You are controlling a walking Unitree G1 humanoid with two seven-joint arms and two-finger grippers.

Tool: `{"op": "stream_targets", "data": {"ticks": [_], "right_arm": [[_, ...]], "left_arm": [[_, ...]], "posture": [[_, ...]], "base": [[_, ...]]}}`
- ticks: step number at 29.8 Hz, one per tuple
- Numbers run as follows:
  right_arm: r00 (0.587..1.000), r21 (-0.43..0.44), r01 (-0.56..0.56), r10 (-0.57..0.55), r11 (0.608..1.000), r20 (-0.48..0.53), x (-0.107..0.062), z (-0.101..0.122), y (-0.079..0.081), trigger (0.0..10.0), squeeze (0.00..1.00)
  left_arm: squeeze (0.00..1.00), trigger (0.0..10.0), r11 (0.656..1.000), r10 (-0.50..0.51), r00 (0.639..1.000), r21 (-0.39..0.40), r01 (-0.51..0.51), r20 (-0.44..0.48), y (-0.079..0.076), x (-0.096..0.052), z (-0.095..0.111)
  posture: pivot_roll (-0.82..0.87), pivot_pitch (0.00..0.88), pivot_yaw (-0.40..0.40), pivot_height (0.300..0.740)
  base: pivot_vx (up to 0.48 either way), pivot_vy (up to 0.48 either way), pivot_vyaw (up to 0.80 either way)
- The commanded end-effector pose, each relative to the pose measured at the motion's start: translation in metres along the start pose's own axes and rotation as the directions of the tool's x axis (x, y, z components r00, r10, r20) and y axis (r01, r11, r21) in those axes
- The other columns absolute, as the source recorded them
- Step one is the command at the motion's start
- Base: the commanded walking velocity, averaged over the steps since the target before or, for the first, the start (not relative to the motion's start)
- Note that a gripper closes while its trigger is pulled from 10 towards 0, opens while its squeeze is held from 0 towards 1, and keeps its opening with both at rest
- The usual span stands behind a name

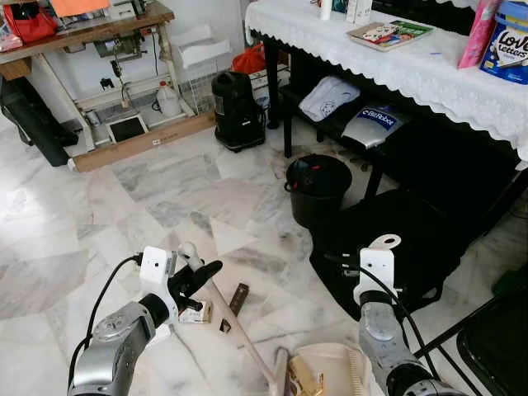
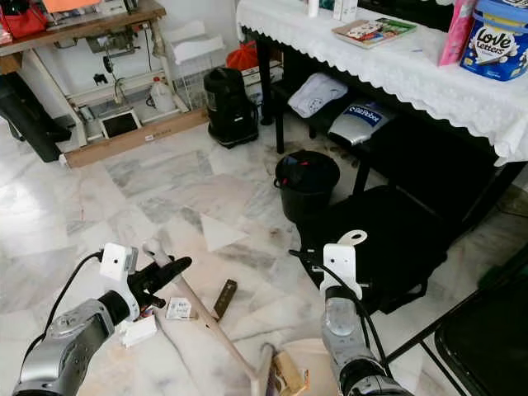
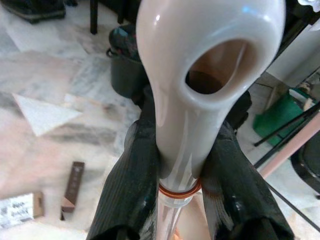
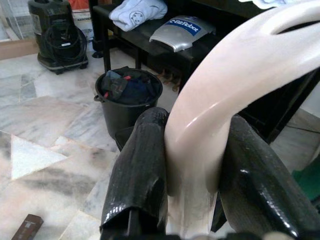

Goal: Sweep floor

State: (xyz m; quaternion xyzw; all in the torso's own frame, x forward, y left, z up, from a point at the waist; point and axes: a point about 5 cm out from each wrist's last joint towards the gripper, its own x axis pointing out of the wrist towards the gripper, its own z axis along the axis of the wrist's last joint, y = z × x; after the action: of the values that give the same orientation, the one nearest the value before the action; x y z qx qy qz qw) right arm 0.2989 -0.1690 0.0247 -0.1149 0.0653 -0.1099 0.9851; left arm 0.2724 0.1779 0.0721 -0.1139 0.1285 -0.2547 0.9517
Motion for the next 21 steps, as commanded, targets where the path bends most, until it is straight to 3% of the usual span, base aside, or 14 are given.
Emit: {"op": "stream_targets", "data": {"ticks": [1, 7, 14, 19, 21], "right_arm": [[0.996, -0.013, -0.026, 0.025, 1.000, -0.086, -0.010, -0.017, 0.005, 10.0, 0.00], [0.996, -0.003, -0.022, 0.022, 1.000, -0.092, -0.010, -0.017, 0.004, 10.0, 0.00], [0.996, 0.004, -0.025, 0.026, 1.000, -0.088, -0.009, -0.015, 0.006, 10.0, 0.00], [0.997, 0.008, -0.029, 0.029, 1.000, -0.078, -0.007, -0.012, 0.007, 10.0, 0.00], [0.998, 0.042, -0.014, 0.016, 0.999, -0.054, -0.003, -0.006, 0.006, 10.0, 0.00]], "left_arm": [[0.00, 10.0, 0.998, -0.010, 1.000, -0.061, 0.008, -0.025, 0.001, -0.001, -0.006], [0.00, 10.0, 0.981, -0.013, 0.998, -0.194, 0.024, 0.055, 0.001, 0.002, 0.005], [0.00, 10.0, 0.960, 0.017, 0.985, -0.277, 0.032, 0.171, 0.003, 0.003, 0.024], [0.00, 10.0, 0.977, 0.078, 0.973, -0.210, -0.031, 0.216, 0.008, 0.002, 0.036], [0.00, 10.0, 0.989, 0.136, 0.953, -0.100, -0.112, 0.270, 0.008, 0.002, 0.050]], "posture": [[0.19, 0.062, 0.090, 0.740], [0.19, 0.062, 0.087, 0.740], [0.19, 0.051, 0.084, 0.740], [0.19, 0.043, 0.081, 0.740], [0.19, 0.037, 0.080, 0.740]], "base": [[0.000, 0.000, 0.00], [0.000, 0.000, 0.00], [0.000, 0.000, 0.00], [0.000, 0.000, 0.00], [0.000, 0.000, 0.00]]}}
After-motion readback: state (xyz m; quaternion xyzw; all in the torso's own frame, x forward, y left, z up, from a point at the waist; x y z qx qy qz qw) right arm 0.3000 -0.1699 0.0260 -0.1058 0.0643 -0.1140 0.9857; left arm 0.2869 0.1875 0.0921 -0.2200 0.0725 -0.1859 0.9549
